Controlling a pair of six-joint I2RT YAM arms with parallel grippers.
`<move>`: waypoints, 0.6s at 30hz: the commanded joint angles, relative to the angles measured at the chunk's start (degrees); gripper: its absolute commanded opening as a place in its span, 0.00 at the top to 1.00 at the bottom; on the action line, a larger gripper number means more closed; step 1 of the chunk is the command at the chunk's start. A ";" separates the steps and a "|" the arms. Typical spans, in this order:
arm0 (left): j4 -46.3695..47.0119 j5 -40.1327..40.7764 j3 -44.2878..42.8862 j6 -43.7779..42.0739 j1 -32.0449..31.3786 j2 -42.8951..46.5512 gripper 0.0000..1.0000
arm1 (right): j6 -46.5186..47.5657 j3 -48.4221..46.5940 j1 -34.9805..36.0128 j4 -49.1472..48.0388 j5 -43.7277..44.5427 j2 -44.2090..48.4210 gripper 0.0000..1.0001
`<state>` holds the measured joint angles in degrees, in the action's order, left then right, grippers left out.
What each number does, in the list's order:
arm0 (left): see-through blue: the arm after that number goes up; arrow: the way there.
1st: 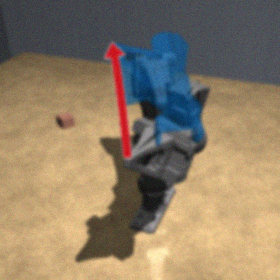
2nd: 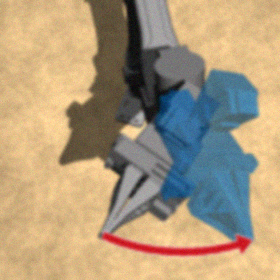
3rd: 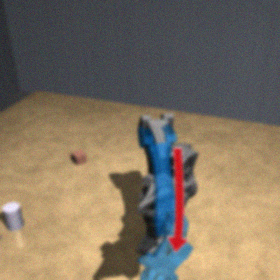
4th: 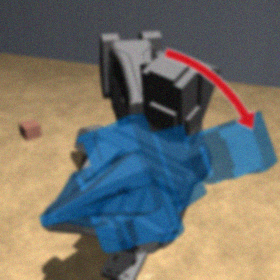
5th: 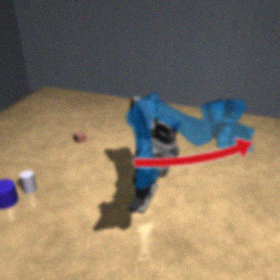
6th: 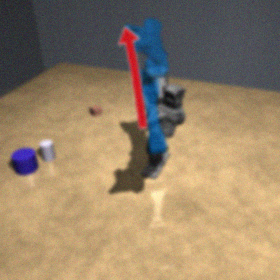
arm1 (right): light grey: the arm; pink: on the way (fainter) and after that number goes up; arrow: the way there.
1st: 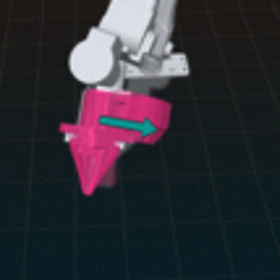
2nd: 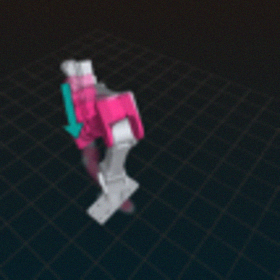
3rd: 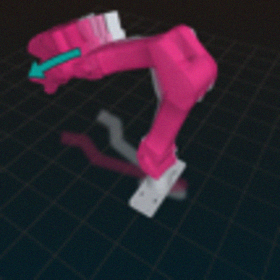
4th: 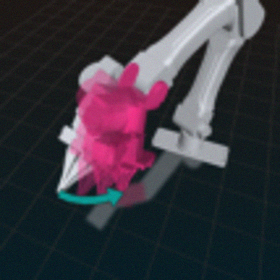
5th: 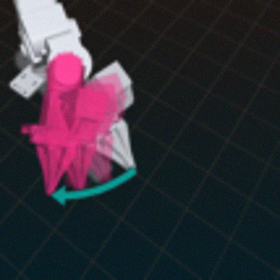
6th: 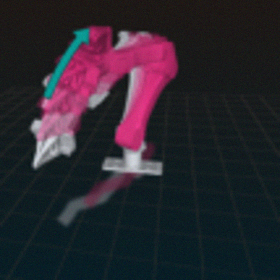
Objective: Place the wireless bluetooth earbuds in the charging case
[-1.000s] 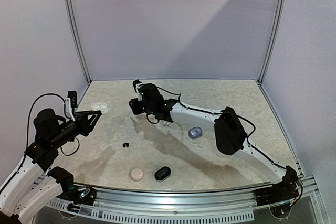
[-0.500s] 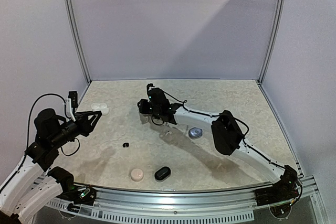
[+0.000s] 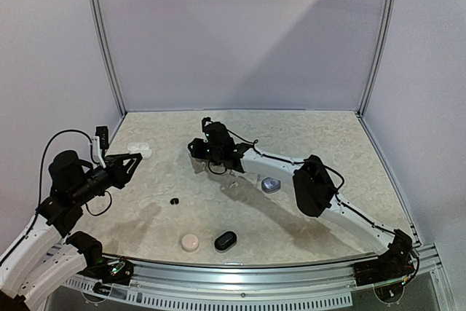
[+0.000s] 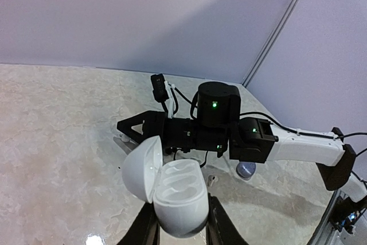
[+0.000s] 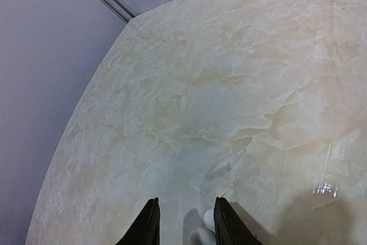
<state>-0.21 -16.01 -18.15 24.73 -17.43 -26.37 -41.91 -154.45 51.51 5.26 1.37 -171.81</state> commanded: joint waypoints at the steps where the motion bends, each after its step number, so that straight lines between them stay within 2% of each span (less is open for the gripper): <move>1: 1.45 0.01 0.60 0.21 0.82 -0.30 1.00 | -0.65 -0.68 1.13 4.60 -4.37 -2.84 0.67; 10: 1.19 0.24 0.57 -0.20 0.83 0.03 1.00 | 2.92 0.42 2.36 9.93 -5.49 -1.13 0.70; 18: 0.88 0.33 0.50 -0.47 1.07 0.52 1.00 | 4.66 5.90 2.69 11.44 -6.72 2.81 0.73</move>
<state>0.01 -15.99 -18.15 24.73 -17.41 -26.35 -38.46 -152.92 52.45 7.90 -2.28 -170.34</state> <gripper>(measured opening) 0.248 0.279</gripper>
